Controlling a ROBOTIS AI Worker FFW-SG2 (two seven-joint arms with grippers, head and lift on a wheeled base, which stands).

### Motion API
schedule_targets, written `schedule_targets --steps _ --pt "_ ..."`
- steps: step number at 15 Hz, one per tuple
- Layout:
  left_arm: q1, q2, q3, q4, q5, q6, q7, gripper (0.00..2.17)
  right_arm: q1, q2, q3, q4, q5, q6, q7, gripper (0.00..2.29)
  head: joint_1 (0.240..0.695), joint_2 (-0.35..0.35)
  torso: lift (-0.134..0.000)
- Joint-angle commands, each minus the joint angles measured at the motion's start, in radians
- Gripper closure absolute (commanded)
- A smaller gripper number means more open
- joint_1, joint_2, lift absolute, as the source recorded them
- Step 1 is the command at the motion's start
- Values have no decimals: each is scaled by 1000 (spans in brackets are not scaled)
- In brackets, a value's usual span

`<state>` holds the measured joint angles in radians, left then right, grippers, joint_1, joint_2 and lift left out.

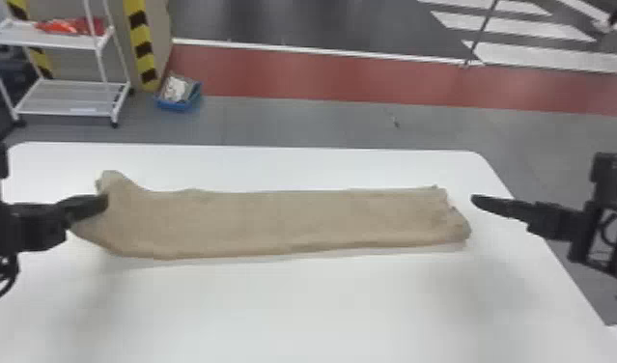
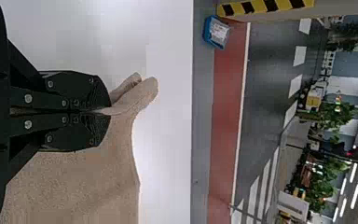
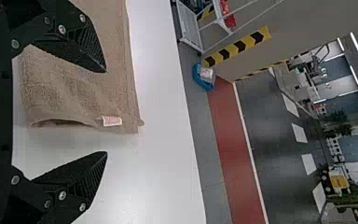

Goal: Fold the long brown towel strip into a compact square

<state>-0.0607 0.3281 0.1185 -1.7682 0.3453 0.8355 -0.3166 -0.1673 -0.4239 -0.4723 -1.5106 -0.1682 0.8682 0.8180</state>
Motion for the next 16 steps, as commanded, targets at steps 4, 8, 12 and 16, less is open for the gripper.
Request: schedule_targets --steps 4,8,12,16 --pt "-114 -29 49 -16 297 176 2 1349 51 33 12 -135 -88 5 40 593 695 -168 -124" --pt "-133 -99 38 -77 348 231 31 1349 51 88 89 -155 -99 -31 32 1477 695 -171 -124" --pt "-174 -124 32 -94 403 253 85 1349 55 201 274 -146 -42 -154 -71 1480 686 -144 -124" --pt "-223 -121 10 -102 452 256 131 1345 18 278 468 -91 38 -215 -177 1480 684 -68 -124"
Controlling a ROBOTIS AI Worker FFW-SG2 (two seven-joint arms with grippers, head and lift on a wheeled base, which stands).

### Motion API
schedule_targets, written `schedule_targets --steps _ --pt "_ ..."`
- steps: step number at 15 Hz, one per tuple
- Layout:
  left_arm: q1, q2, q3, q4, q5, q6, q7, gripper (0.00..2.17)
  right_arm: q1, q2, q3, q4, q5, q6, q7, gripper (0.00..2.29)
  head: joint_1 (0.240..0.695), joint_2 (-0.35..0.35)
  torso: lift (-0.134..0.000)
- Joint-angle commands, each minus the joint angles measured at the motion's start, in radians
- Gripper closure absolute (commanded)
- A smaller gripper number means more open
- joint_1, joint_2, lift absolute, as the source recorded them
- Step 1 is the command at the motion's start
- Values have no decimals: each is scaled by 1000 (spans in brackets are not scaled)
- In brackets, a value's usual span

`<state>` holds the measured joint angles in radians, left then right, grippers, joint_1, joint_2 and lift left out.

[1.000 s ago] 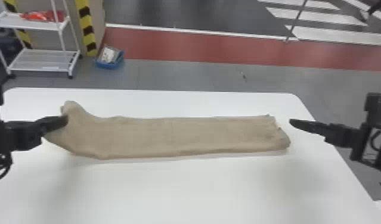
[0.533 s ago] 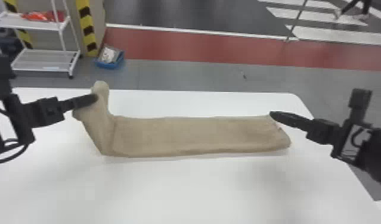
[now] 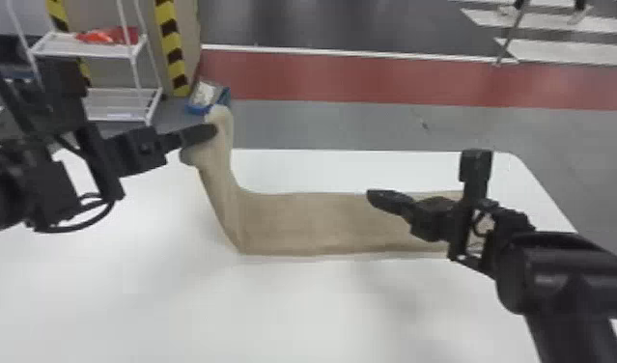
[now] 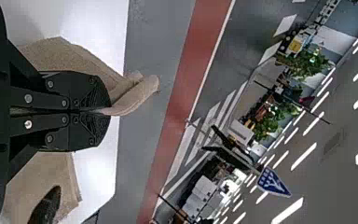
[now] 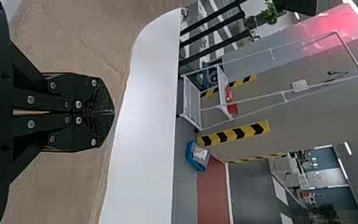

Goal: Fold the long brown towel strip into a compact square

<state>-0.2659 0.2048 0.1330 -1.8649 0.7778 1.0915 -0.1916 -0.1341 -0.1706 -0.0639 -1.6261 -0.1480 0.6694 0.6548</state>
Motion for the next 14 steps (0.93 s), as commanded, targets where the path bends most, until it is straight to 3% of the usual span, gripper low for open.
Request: schedule_targets --steps 1,7,10,14 --pt "-27 10 -4 -5 31 0 12 1345 -25 37 90 45 38 -20 -29 1480 681 -33 -124" --pt "-79 22 -1 -25 101 0 35 1345 -102 120 216 206 73 -90 -92 1480 665 50 -124" --pt "-76 51 10 -43 129 0 40 1345 -122 171 268 281 73 -164 -118 1480 656 80 -124" --pt "-67 71 17 -51 146 0 38 1345 -154 171 335 342 73 -210 -141 1477 651 140 -124"
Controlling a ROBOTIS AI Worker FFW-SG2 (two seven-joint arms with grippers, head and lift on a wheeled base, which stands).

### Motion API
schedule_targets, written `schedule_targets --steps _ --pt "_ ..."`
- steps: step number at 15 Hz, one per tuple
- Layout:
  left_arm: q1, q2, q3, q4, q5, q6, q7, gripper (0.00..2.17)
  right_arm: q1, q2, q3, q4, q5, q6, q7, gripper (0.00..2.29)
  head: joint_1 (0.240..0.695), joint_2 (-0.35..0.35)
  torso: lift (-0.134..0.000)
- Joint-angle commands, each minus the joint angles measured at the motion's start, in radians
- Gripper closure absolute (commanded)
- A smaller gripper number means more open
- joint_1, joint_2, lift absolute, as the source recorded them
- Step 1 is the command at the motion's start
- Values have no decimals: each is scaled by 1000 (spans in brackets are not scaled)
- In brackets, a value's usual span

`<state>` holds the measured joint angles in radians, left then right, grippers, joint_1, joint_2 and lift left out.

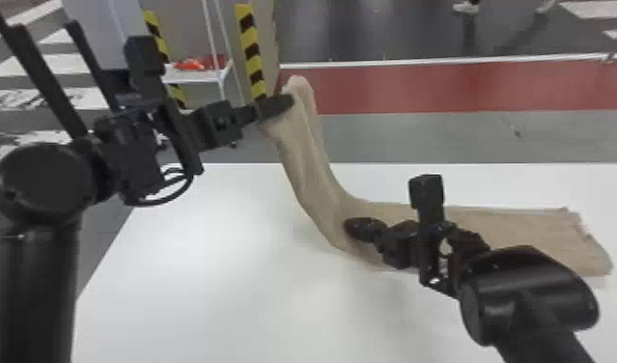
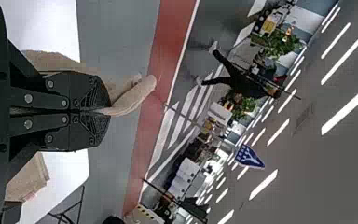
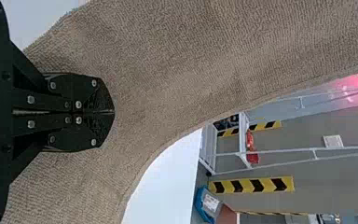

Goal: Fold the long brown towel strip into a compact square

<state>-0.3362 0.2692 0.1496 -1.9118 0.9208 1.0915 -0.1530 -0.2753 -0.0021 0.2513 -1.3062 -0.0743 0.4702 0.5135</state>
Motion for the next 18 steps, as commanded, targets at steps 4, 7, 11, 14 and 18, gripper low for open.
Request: schedule_targets --steps 4,7,11,14,18 --pt "8 11 -4 -12 1 0 -2 1345 -30 3 43 47 -28 -44 13 1477 653 167 -124" --pt "3 11 -8 -12 -5 0 -2 1345 -38 3 43 50 -78 -32 68 1477 648 178 -124" --pt "17 5 -28 -12 -7 0 1 1345 59 3 2 -137 -81 48 74 1072 648 186 -124" --pt "12 -10 -114 -3 -66 -9 30 1345 136 -115 -121 -304 -127 124 54 370 651 160 -124" --pt "2 -110 -205 54 -166 -15 41 1349 261 -274 -357 -410 -228 2 25 36 665 -27 -124"
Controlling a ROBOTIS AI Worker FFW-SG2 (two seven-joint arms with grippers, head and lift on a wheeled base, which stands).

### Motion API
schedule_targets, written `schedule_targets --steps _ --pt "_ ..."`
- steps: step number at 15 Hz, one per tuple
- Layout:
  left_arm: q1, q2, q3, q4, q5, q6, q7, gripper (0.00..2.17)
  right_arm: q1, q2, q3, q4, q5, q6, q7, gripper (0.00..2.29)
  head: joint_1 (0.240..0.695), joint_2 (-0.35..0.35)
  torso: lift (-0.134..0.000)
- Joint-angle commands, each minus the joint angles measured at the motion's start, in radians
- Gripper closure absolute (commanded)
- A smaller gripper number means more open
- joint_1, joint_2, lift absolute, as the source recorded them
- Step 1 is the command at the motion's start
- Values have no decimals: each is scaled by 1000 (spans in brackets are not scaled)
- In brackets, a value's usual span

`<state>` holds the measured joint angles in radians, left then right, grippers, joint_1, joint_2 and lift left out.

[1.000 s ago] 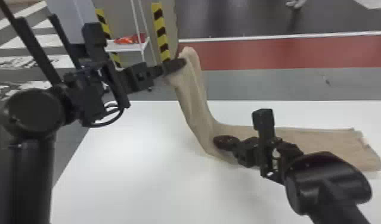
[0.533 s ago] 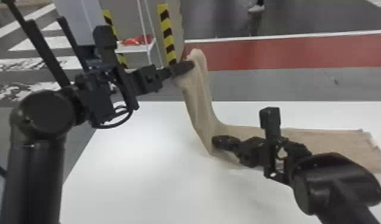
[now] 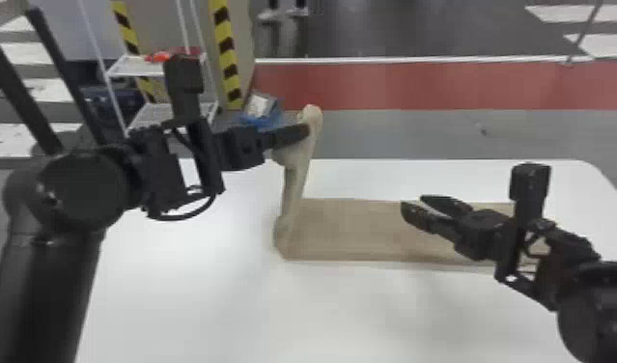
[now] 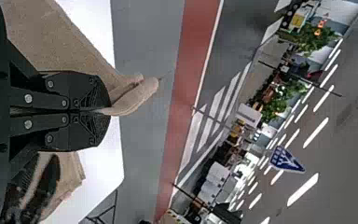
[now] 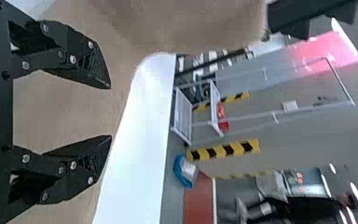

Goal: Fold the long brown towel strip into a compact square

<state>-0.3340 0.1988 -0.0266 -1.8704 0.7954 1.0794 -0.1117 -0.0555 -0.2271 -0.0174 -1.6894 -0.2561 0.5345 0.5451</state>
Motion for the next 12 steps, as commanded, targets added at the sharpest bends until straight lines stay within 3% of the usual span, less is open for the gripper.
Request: schedule_targets --steps 1,5,6,7,9,12 --pt "1 -68 -55 22 -68 -6 17 1349 60 -81 -159 -27 -94 -84 -7 49 662 -75 -124" --pt "0 -154 -167 66 -137 -25 40 1349 111 -133 -354 -16 -176 -130 7 83 638 -252 -124" --pt "-2 -183 -197 79 -174 -31 41 1349 121 -136 -391 -10 -192 -121 19 83 631 -325 -124" --pt "-2 -200 -239 91 -203 -65 49 1349 140 -138 -421 -15 -219 -118 42 83 629 -350 -124" --pt "-5 -201 -303 151 -219 -184 79 1349 164 -136 -463 -24 -244 -130 65 83 627 -350 -124" --pt "0 -201 -326 195 -229 -249 101 1349 164 -136 -492 11 -244 -164 82 83 624 -350 -124"
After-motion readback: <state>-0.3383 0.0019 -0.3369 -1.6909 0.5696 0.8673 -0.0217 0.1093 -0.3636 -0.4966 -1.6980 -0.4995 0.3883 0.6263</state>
